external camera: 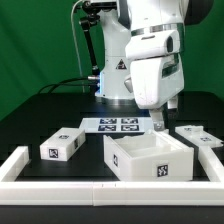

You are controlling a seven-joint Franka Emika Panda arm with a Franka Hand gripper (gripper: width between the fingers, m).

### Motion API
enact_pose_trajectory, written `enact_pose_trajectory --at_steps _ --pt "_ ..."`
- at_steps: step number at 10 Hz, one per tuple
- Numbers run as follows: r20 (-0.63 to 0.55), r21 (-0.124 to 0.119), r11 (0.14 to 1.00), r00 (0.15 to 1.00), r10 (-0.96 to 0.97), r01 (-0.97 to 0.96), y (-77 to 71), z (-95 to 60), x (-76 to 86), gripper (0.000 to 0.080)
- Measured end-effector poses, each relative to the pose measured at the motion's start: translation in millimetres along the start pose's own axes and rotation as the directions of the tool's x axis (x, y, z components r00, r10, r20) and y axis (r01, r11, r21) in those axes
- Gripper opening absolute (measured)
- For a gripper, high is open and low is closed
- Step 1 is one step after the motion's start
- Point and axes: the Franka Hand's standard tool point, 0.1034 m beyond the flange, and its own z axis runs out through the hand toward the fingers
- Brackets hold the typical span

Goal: Assemble cabinet

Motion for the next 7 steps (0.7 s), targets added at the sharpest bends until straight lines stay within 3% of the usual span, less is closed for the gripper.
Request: enact_pose_trajectory --at_steps 5,6,7 --pt "0.003 -0.001 1.0 1.0 -0.008 0.008 -0.6 1.1 -3.8 0.0798" --pt "0.005 -0.039 0.984 0.985 -0.172 0.172 -6.0 3.1 -18.6 0.0798" --pt "0.025 -0.031 0.963 0.964 -0.266 0.267 -15.7 4.4 -35.0 0.0798"
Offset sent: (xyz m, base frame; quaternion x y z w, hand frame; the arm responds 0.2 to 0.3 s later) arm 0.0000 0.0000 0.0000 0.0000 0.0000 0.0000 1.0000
